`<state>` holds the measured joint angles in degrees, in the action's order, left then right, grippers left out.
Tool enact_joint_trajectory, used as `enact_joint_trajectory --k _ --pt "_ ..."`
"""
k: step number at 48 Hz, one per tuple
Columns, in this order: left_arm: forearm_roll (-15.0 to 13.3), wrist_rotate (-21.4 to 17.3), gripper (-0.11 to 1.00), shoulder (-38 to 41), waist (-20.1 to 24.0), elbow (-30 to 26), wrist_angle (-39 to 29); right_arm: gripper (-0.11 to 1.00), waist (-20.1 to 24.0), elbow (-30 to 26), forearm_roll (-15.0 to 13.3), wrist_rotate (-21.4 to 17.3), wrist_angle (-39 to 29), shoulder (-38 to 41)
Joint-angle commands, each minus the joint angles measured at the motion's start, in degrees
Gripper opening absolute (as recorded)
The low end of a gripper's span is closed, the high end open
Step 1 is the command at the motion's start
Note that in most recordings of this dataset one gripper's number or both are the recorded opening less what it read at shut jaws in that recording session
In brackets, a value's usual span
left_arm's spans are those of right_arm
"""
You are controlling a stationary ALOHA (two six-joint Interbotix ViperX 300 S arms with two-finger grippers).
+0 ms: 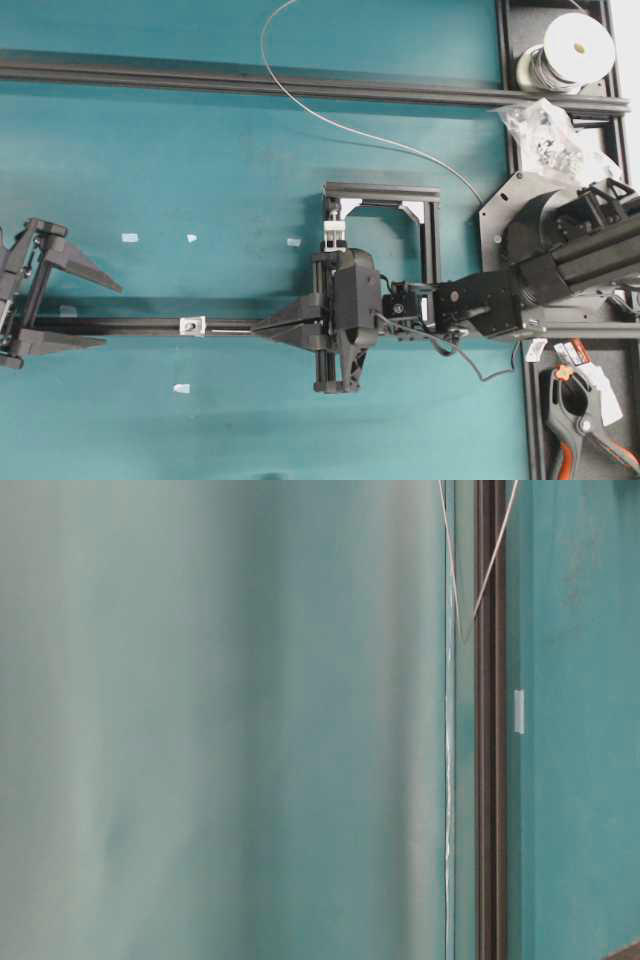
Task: Insert the wire through the hole in the metal fitting.
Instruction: 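Push the wire tip through the hole in the metal bracket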
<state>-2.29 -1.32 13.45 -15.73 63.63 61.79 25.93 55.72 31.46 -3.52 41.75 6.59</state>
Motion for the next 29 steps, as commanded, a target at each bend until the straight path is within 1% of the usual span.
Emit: enact_joint_trajectory --k 1,29 --pt "-0.09 -0.09 0.85 -1.05 -0.18 -0.79 0.35 -0.01 0.18 -0.88 0.09 0.18 0.97 -0.44" --pt "-0.09 -0.09 0.84 -1.05 -0.18 -0.97 0.35 -0.01 -0.97 -1.41 0.09 1.05 1.67 0.44"
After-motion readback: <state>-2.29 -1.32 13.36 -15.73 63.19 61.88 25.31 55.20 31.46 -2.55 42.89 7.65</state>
